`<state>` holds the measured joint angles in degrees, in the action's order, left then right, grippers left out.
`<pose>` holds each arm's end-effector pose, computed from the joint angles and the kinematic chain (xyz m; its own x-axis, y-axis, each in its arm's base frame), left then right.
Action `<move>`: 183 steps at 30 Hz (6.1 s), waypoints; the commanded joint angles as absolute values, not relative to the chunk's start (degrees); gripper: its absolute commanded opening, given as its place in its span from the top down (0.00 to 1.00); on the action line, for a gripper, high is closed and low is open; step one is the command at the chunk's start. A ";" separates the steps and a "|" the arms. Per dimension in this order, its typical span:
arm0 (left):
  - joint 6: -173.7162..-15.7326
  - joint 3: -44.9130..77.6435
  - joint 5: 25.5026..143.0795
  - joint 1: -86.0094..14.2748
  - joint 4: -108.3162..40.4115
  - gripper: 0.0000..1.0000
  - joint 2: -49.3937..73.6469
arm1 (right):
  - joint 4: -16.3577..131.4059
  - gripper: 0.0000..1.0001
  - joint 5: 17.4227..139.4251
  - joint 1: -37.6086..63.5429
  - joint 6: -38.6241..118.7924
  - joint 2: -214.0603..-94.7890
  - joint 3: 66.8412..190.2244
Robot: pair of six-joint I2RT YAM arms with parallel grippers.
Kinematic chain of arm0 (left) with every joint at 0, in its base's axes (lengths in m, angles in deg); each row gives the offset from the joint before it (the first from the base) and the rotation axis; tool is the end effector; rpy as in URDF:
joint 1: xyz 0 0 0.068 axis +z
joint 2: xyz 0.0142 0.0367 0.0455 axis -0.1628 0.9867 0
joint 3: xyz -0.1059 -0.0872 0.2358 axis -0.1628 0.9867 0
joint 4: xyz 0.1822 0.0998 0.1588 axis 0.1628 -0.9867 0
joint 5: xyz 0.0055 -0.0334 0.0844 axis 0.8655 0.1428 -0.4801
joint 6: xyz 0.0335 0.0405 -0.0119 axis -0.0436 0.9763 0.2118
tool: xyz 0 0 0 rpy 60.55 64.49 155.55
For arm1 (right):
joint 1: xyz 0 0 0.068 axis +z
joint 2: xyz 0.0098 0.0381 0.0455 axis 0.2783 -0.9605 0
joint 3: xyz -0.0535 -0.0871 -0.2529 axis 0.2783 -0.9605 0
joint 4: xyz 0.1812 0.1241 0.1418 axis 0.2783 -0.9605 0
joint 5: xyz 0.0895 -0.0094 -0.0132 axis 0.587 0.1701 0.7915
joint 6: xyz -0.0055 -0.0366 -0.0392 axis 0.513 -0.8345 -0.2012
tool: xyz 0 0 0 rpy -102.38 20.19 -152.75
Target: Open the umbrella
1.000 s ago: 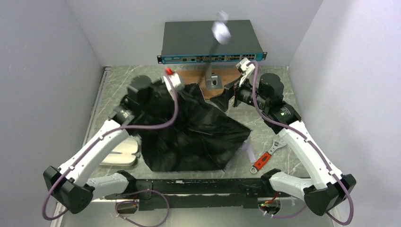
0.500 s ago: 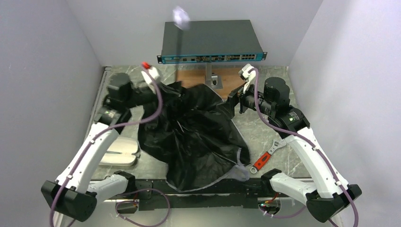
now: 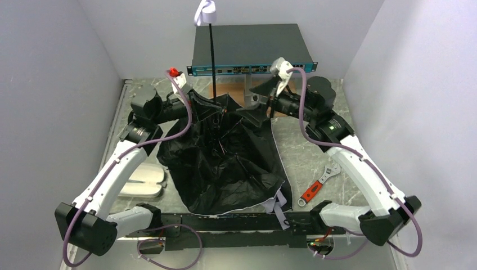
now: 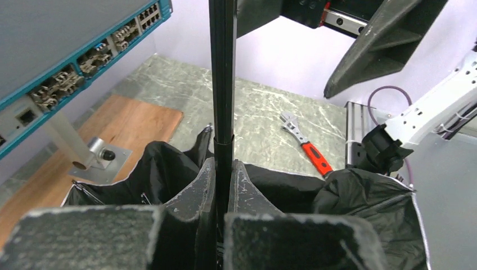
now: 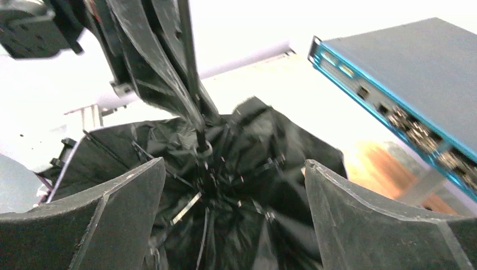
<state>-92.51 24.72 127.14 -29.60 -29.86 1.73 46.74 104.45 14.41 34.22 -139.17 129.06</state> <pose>0.2257 -0.1126 0.4161 -0.0732 -0.0819 -0.9939 0.9454 0.3116 -0.0953 0.2016 0.1419 0.4554 -0.0306 -0.0021 -0.9995 -0.9001 0.4348 0.0266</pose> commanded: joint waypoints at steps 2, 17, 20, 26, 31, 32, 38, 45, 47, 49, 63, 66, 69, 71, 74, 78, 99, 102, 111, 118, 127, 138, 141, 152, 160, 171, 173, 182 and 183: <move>-99.05 26.04 129.02 -33.04 -19.80 1.00 2.08 | 56.62 0.11 102.48 20.66 37.89 -144.77 135.98; -99.52 26.31 128.59 -35.91 -18.62 1.00 2.98 | 61.06 0.64 103.12 22.42 41.71 -152.57 138.80; -100.04 25.48 128.86 -35.89 -18.81 1.00 3.81 | 62.23 0.80 104.03 23.35 42.96 -152.46 136.00; -88.10 22.68 128.62 -35.85 -33.93 0.61 3.28 | 62.46 1.00 103.11 23.64 42.83 -151.78 135.90; -67.66 23.33 128.47 -31.83 -54.25 0.22 2.74 | 66.54 1.00 105.96 23.51 42.59 -149.52 130.12; -62.04 24.39 128.96 -30.92 -56.75 0.21 2.20 | 68.72 1.00 106.50 23.57 42.14 -148.89 127.74; -39.89 35.13 129.32 -28.10 -57.65 0.18 -3.10 | 75.31 1.00 111.44 23.74 31.13 -150.72 122.32; -27.19 38.45 128.61 -27.91 -57.28 0.40 0.20 | 77.27 1.00 114.93 25.66 22.39 -153.42 121.89; -27.09 40.50 128.34 -27.93 -52.39 0.47 0.61 | 77.14 1.00 115.17 26.32 21.55 -153.88 122.46; -26.43 42.45 128.30 -28.10 -47.29 0.53 0.94 | 77.33 1.00 115.10 26.69 21.53 -153.88 122.43; -9.58 40.66 121.31 -17.14 -52.63 0.69 16.39 | 71.22 1.00 112.88 26.40 22.25 -150.50 127.86; -6.02 38.69 119.32 -13.66 -56.61 0.70 19.46 | 69.40 1.00 113.14 25.61 22.25 -150.12 129.05; -5.21 36.32 119.33 -11.05 -59.97 0.70 21.67 | 68.46 1.00 113.28 24.02 21.77 -150.71 128.80; -6.60 35.23 121.04 -9.73 -60.87 0.69 21.46 | 69.31 1.00 113.16 22.55 22.47 -151.72 127.32; -8.55 33.77 122.81 -9.54 -62.05 0.69 20.44 | 71.96 1.00 112.18 21.06 22.91 -153.27 123.65; -15.64 31.81 130.04 -7.41 -62.88 0.56 16.27 | 77.68 1.00 111.36 20.86 26.62 -156.40 120.17; -33.06 35.85 125.97 -30.46 -52.13 0.55 15.13 | 81.24 1.00 108.44 21.05 33.18 -156.64 123.68; -28.87 37.47 122.29 -29.91 -56.27 0.59 16.67 | 80.86 1.00 108.66 21.02 34.78 -155.93 124.60; -13.23 39.27 114.90 -16.20 -71.69 0.79 18.41 | 76.69 1.00 109.66 19.83 34.74 -151.63 127.08; -20.99 33.75 128.26 -13.76 -73.14 0.70 11.83 | 77.04 1.00 112.67 20.54 33.80 -152.48 122.38; -55.27 27.26 133.29 -16.60 -48.29 0.51 9.76 | 78.84 1.00 111.76 22.22 31.30 -155.30 123.24; -53.48 27.80 117.31 -26.03 -46.90 0.55 21.37 | 79.61 1.00 110.62 23.94 33.18 -157.09 129.90; -50.35 28.27 113.40 -22.86 -52.42 0.57 24.73 | 77.74 1.00 109.51 23.52 33.17 -156.27 132.37; -46.54 28.67 118.89 -14.54 -56.06 0.55 22.35 | 74.81 1.00 109.04 20.84 34.33 -153.63 134.32; -66.73 29.50 133.62 -10.00 -40.35 0.44 9.16 | 76.51 1.00 109.36 20.97 35.69 -153.57 130.21; -57.37 26.63 121.12 -25.99 -43.17 0.43 12.49 | 78.19 1.00 109.71 21.63 38.88 -155.05 133.68; -53.99 26.62 118.82 -26.41 -46.20 0.44 14.86 | 76.90 1.00 108.98 21.61 38.81 -154.25 135.18; -47.79 29.36 113.54 -14.14 -54.45 0.49 18.85 | 72.78 1.00 105.00 20.59 36.28 -149.72 136.04; -48.40 28.40 115.29 -12.94 -55.06 0.48 18.48 | 73.00 1.00 105.02 20.58 36.07 -149.63 135.58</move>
